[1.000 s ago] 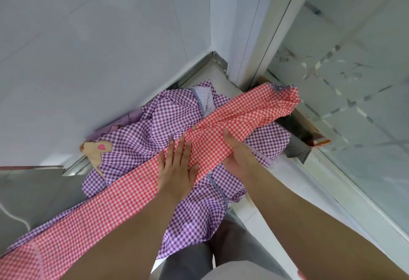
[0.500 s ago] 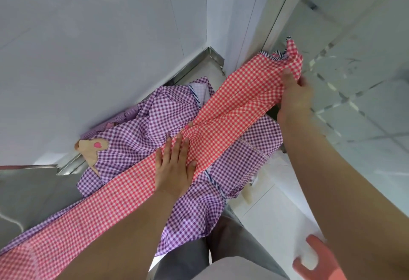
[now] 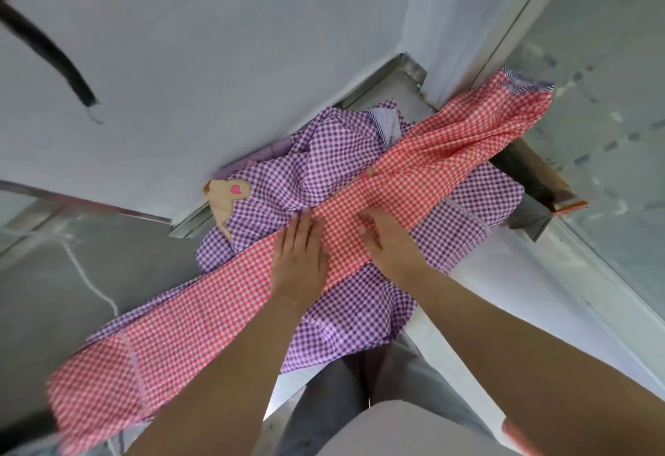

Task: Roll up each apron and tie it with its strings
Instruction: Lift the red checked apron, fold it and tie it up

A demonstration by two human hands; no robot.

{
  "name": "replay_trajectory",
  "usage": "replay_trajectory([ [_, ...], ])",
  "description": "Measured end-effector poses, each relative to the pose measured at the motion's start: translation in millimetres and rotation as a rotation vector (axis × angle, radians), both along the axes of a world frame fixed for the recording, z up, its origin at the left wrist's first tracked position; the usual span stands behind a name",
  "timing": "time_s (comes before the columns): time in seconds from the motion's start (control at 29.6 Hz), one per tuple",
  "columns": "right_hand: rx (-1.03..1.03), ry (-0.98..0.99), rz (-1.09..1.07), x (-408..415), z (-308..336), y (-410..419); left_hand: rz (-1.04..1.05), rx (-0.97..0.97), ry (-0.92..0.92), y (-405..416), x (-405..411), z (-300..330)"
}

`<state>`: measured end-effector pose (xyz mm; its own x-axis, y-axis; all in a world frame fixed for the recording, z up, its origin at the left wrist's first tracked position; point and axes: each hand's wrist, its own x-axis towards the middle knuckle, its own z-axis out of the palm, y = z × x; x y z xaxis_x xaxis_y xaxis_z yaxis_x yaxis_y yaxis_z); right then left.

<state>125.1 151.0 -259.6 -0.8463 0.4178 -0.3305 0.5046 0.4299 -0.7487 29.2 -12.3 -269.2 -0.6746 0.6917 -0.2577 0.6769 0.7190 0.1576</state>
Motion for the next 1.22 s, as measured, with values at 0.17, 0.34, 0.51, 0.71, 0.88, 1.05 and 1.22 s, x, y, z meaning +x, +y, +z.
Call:
replay_trajectory([
  [0.17,0.245,0.017,0.039,-4,-6,-26,0.335,0.000,0.038,-103,19,3],
  [0.34,0.493,-0.121,0.118,-22,-2,-79,0.421,-0.053,-0.028,-155,26,-1],
  [0.51,0.523,0.040,0.715,-42,9,-177,0.380,0.005,-0.077,-165,21,-5],
  [0.71,0.540,-0.177,0.775,-49,-1,-205,0.787,0.444,0.017,-197,41,20],
  [0.88,0.556,-0.193,0.658,-60,4,-228,1.932,0.786,-0.863,-225,50,36],
  [1.05,0.614,-0.209,0.608,-64,4,-239,2.174,1.151,-1.036,-234,37,42],
  [1.22,0.606,-0.282,0.567,-71,10,-250,2.201,1.325,-0.960,-235,33,47],
])
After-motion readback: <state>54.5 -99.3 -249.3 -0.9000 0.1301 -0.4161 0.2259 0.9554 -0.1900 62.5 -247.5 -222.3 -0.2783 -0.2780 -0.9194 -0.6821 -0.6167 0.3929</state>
